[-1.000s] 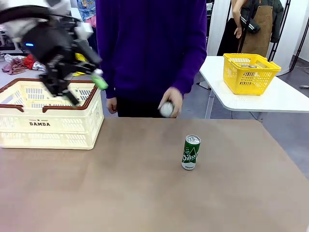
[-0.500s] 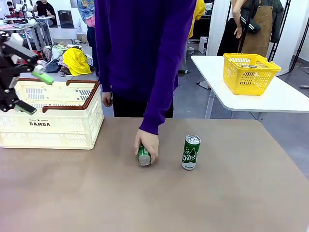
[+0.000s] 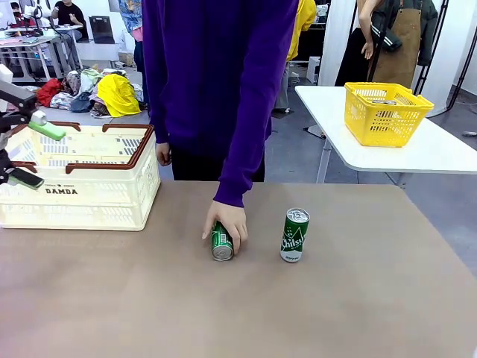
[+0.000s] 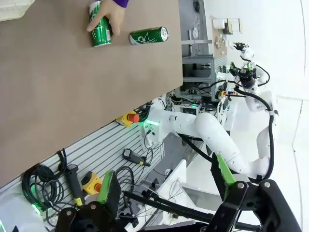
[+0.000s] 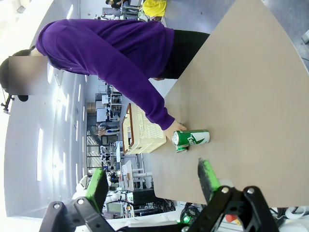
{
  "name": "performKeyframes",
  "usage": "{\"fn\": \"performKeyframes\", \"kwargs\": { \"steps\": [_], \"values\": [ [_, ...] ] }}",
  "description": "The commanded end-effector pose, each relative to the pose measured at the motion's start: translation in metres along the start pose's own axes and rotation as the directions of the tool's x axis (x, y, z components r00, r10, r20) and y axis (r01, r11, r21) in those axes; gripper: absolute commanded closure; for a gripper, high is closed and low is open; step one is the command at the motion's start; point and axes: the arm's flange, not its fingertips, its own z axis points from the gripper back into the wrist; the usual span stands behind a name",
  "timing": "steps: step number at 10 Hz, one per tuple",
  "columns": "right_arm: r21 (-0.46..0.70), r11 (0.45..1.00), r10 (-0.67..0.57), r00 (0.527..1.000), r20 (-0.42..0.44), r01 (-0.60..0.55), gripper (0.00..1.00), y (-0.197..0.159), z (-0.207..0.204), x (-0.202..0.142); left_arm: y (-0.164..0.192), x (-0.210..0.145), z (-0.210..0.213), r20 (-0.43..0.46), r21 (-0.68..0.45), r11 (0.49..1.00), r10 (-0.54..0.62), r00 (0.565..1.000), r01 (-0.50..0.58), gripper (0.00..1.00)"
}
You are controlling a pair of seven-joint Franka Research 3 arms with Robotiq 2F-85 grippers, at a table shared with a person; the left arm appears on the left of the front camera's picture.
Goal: Place the drinks into the Shopping basket.
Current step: Pick up one drink and place it into the Shopping basket.
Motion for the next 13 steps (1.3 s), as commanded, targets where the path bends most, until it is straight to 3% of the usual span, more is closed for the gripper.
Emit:
{"fn": "performKeyframes", "kwargs": {
  "steps": [1,5,8,10,12,13],
  "values": [
    [0.026,0.999,0.023,1.0,0.005,-0.023,0.0,0.001,0.0,0.002,-0.007,0.003,-0.01,-0.001,-0.009,1.0,-0.011,1.0,0.011,0.0],
    [0.026,0.999,0.023,1.0,0.005,-0.023,0.0,0.001,0.0,0.002,-0.052,0.035,-0.043,-0.014,0.197,0.976,0.098,0.995,-0.093,0.0],
    [0.026,0.999,0.023,1.0,0.005,-0.023,0.0,0.001,0.0,0.002,-0.015,0.03,-0.026,-0.002,0.053,0.992,0.114,0.993,-0.114,0.0],
    [0.026,0.999,0.023,1.0,0.005,-0.023,0.0,0.001,0.0,0.002,-0.024,0.035,-0.04,0.039,0.128,0.975,0.176,0.984,-0.18,0.0],
    [0.026,0.999,0.023,1.0,0.005,-0.023,0.0,0.001,0.0,0.002,-0.069,0.057,-0.084,0.115,0.215,0.949,0.211,0.971,-0.232,0.0],
    [0.026,0.999,0.023,1.0,0.005,-0.023,0.0,0.001,0.0,0.002,-0.101,0.078,-0.127,0.132,0.303,0.922,0.212,0.968,-0.243,0.0]
  ]
}}
